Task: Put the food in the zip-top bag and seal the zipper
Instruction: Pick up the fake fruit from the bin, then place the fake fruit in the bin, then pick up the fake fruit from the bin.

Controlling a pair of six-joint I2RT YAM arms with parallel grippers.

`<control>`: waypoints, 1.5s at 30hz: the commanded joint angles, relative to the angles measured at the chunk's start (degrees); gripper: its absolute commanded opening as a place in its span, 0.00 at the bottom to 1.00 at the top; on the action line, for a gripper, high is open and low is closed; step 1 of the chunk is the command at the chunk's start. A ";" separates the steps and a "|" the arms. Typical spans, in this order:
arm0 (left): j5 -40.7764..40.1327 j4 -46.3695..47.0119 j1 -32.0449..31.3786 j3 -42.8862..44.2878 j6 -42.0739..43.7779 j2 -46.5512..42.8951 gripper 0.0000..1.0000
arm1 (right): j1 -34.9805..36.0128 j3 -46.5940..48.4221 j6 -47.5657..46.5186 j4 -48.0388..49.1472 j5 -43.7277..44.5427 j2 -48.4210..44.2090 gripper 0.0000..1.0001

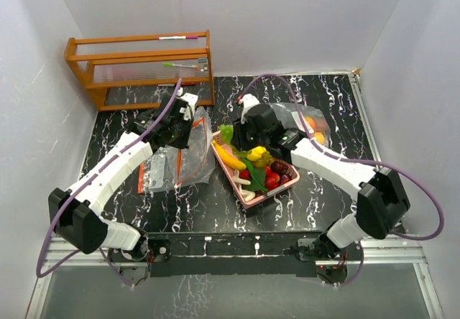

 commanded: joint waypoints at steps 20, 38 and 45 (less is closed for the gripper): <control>0.47 0.84 0.23 0.55 0.38 -1.43 0.00 | 3.81 -7.79 13.30 -6.19 18.81 -17.69 0.98; 4.92 4.27 0.23 2.48 0.64 0.26 0.00 | 3.66 -8.11 49.47 -19.02 25.83 -15.75 0.75; 5.33 3.90 0.28 1.71 0.67 -1.81 0.00 | 3.60 -12.49 54.44 -15.86 28.69 -10.80 0.78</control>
